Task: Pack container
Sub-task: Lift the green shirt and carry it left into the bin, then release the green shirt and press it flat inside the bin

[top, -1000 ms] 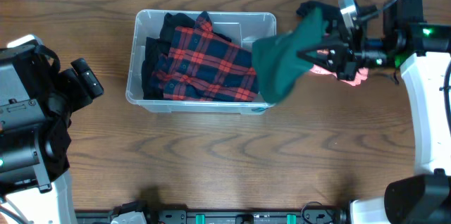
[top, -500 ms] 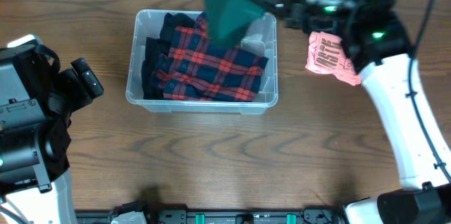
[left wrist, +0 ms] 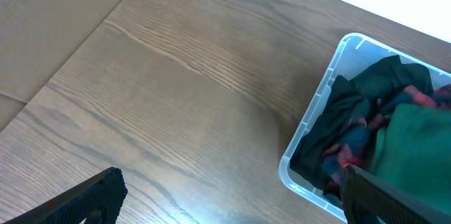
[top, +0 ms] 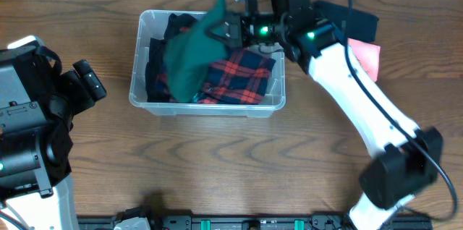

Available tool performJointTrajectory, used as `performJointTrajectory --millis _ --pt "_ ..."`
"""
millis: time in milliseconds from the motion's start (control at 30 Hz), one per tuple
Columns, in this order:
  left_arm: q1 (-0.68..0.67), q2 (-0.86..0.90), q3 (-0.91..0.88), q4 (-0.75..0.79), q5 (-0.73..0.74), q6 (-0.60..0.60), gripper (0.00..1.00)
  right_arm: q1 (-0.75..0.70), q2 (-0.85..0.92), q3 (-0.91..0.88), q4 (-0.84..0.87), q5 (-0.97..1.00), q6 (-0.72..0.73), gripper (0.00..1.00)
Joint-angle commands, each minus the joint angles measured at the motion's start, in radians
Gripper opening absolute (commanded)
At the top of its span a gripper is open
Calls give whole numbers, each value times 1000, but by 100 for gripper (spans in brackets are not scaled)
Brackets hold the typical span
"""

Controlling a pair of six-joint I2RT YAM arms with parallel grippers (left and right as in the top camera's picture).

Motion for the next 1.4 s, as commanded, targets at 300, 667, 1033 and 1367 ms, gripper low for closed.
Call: performJointTrajectory --millis 300,667,1033,1367 --pt "5 0 3 -1 -8 -12 98 -185 98 6 -194 386 -367 1" --pt "5 0 3 -1 -8 -13 98 -152 83 7 137 -115 -262 1" --pt "5 0 3 -1 -8 -13 98 85 80 7 963 -259 274 1" --pt "5 0 3 -1 -8 -13 98 24 80 7 379 -53 230 1"
